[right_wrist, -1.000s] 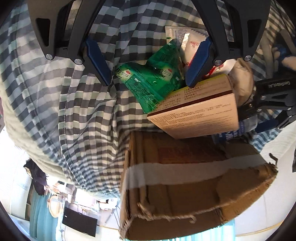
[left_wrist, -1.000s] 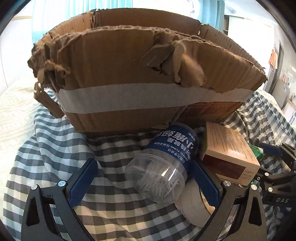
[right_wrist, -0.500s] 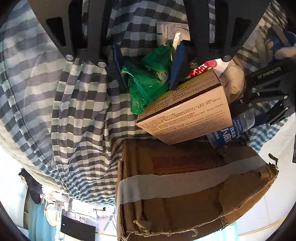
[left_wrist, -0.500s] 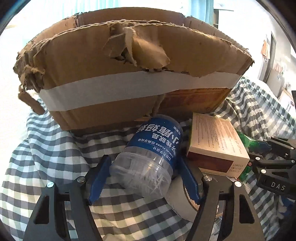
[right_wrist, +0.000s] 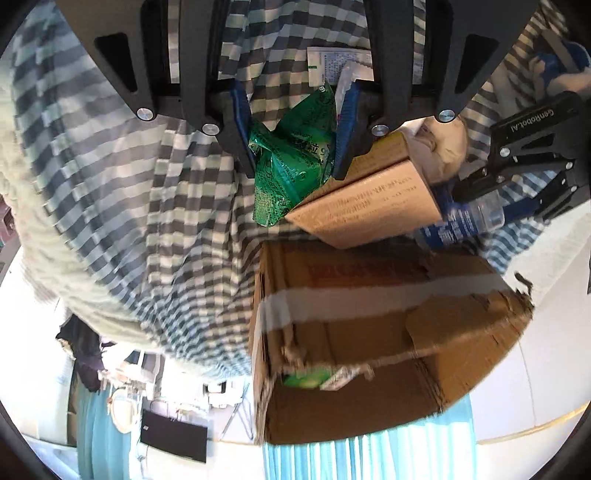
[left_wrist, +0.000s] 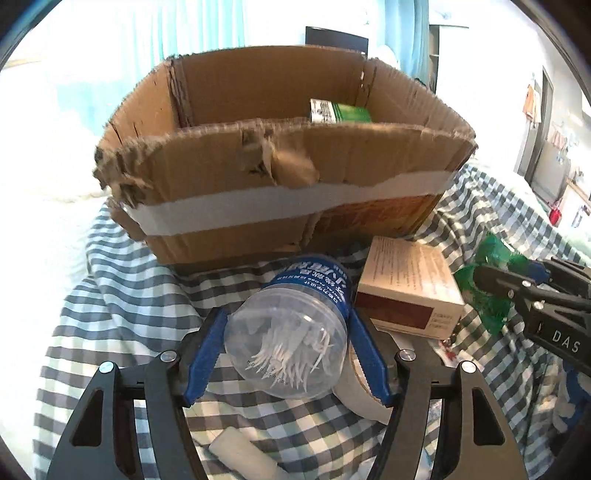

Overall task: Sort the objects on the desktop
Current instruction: 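Grasp the clear plastic bottle with the left gripper while the right grasps the green bag, then lift the clear bottle and green bag and carry them over the box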

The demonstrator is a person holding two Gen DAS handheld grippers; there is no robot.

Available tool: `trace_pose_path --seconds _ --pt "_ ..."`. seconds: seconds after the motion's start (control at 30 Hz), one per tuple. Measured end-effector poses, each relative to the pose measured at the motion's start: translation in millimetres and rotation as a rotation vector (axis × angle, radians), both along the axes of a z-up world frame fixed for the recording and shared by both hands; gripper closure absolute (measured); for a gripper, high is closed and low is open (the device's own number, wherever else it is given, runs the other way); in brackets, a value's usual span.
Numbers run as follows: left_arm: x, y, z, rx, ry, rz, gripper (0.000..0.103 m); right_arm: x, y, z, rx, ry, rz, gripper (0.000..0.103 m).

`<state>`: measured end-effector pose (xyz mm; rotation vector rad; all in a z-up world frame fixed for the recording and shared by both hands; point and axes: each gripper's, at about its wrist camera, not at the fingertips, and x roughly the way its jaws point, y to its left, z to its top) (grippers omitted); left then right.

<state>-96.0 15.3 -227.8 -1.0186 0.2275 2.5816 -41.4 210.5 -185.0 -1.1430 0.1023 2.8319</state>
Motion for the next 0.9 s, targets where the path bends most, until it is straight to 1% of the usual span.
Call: trace_pose_path --seconds 0.03,0.07,0.1,0.13,0.2,0.43,0.6,0.73,0.9 --pt "2.0 1.2 3.7 0.000 0.011 0.004 0.035 3.1 -1.8 6.4 0.009 0.024 -0.003 0.064" --pt "-1.9 -0.2 7.2 0.000 0.017 0.002 0.035 -7.6 4.3 12.3 0.018 0.040 -0.005 0.064" --pt "-3.3 3.9 9.6 -0.002 0.023 -0.001 0.035 -6.1 1.0 17.8 0.034 0.064 -0.008 0.064" --pt "-12.6 0.9 16.1 -0.003 0.029 -0.002 0.035 -4.6 -0.7 23.2 0.056 0.092 -0.016 0.064" --pt "-15.2 -2.6 22.8 0.003 0.039 -0.002 0.035 -1.1 -3.3 34.0 0.078 0.146 -0.025 0.064" --pt "-4.1 -7.4 49.5 0.043 0.062 -0.009 0.035 17.2 -7.0 72.1 0.062 0.294 -0.029 0.064" --pt "4.2 -15.7 72.0 0.092 0.096 -0.009 0.035 25.3 -10.8 93.0 0.066 0.354 -0.039 0.064" --pt "11.3 -25.0 93.4 0.131 0.142 -0.004 0.036 34.4 -11.3 109.5 0.046 0.393 -0.052 0.064" --pt "19.1 -40.7 119.3 0.189 0.212 0.006 0.036 36.8 -16.9 126.0 0.053 0.426 -0.057 0.064"
